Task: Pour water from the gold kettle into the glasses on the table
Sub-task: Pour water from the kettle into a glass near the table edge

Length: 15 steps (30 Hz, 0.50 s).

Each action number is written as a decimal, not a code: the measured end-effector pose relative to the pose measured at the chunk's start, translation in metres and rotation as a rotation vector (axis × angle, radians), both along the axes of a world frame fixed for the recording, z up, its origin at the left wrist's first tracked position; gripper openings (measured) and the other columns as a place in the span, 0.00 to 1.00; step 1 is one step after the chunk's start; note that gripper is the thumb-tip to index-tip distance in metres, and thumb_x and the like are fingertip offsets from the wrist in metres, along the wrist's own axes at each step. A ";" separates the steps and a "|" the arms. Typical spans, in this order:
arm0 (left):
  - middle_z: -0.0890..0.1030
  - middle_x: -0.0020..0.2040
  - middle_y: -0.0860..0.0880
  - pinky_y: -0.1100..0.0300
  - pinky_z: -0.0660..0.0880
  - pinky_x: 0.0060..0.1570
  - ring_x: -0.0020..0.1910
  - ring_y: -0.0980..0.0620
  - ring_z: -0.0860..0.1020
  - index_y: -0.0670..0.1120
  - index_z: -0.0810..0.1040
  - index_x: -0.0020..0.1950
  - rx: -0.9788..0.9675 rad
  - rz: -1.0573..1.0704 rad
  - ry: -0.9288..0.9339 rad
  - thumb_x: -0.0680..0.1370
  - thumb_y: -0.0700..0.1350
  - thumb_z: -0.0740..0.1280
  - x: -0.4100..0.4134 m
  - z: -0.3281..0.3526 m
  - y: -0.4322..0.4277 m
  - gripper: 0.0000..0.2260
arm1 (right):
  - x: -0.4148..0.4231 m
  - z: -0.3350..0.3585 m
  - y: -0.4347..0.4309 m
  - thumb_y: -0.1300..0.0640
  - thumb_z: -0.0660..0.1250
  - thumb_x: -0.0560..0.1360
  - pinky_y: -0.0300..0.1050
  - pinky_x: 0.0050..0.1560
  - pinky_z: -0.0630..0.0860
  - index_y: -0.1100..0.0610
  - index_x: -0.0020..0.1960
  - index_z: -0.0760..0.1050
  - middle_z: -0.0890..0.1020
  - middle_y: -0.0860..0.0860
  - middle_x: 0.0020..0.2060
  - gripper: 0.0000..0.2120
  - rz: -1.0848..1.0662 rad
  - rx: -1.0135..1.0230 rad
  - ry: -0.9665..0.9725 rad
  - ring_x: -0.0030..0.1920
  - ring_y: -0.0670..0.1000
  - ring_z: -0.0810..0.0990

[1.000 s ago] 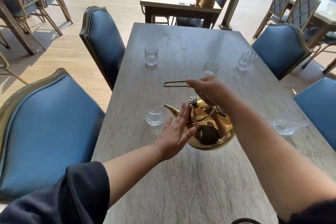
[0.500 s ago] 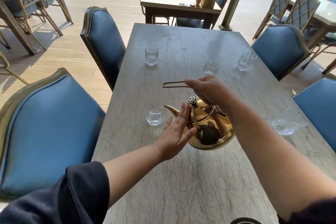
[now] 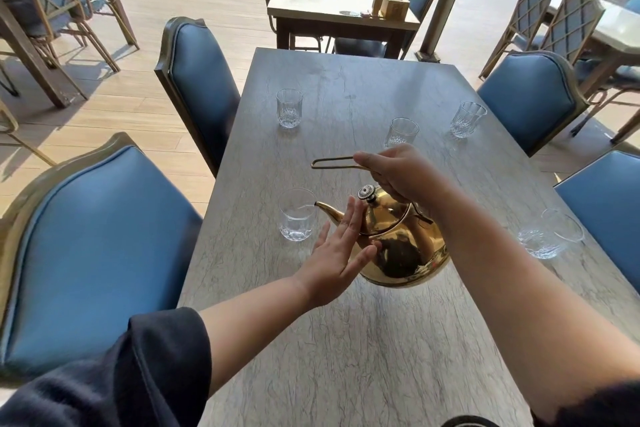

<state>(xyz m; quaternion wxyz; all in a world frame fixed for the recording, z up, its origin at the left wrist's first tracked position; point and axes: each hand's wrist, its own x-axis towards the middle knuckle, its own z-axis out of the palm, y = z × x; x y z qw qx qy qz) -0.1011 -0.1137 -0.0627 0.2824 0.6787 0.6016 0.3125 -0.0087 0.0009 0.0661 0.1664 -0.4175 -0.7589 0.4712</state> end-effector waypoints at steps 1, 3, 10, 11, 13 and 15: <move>0.32 0.75 0.60 0.58 0.32 0.72 0.68 0.74 0.33 0.65 0.29 0.69 0.001 -0.001 0.000 0.79 0.61 0.47 0.000 0.000 0.000 0.28 | 0.000 0.000 0.000 0.47 0.65 0.76 0.36 0.20 0.55 0.54 0.25 0.64 0.63 0.46 0.18 0.24 0.000 0.000 0.006 0.19 0.46 0.57; 0.32 0.74 0.61 0.58 0.32 0.71 0.67 0.75 0.33 0.65 0.29 0.69 0.001 -0.003 0.005 0.79 0.61 0.47 -0.001 0.000 0.000 0.28 | 0.002 -0.001 -0.001 0.48 0.65 0.76 0.36 0.20 0.55 0.54 0.25 0.63 0.63 0.45 0.18 0.24 0.003 -0.002 0.020 0.18 0.45 0.57; 0.30 0.71 0.64 0.59 0.31 0.70 0.66 0.76 0.31 0.64 0.29 0.69 0.003 -0.028 0.033 0.80 0.59 0.49 -0.003 -0.001 -0.001 0.29 | 0.009 -0.007 -0.003 0.47 0.65 0.76 0.36 0.20 0.56 0.55 0.26 0.63 0.63 0.47 0.19 0.23 -0.018 0.001 0.062 0.19 0.46 0.56; 0.29 0.71 0.65 0.59 0.31 0.70 0.66 0.75 0.31 0.64 0.30 0.70 0.003 -0.030 0.033 0.80 0.59 0.49 -0.004 -0.001 -0.001 0.29 | 0.010 -0.008 -0.004 0.47 0.65 0.76 0.36 0.20 0.55 0.54 0.26 0.63 0.62 0.47 0.19 0.23 -0.022 -0.001 0.070 0.19 0.46 0.56; 0.29 0.71 0.65 0.58 0.31 0.71 0.67 0.73 0.31 0.63 0.30 0.71 0.001 -0.035 0.038 0.80 0.59 0.49 -0.006 -0.002 -0.001 0.29 | 0.012 -0.009 -0.005 0.48 0.65 0.76 0.37 0.20 0.55 0.54 0.26 0.63 0.62 0.47 0.19 0.23 -0.026 0.009 0.083 0.19 0.46 0.56; 0.30 0.72 0.64 0.56 0.32 0.72 0.69 0.71 0.32 0.62 0.31 0.72 0.002 -0.041 0.052 0.80 0.60 0.48 -0.008 -0.003 -0.001 0.29 | 0.013 -0.011 -0.007 0.49 0.64 0.77 0.37 0.21 0.55 0.54 0.26 0.63 0.62 0.47 0.19 0.23 -0.033 0.020 0.098 0.19 0.46 0.56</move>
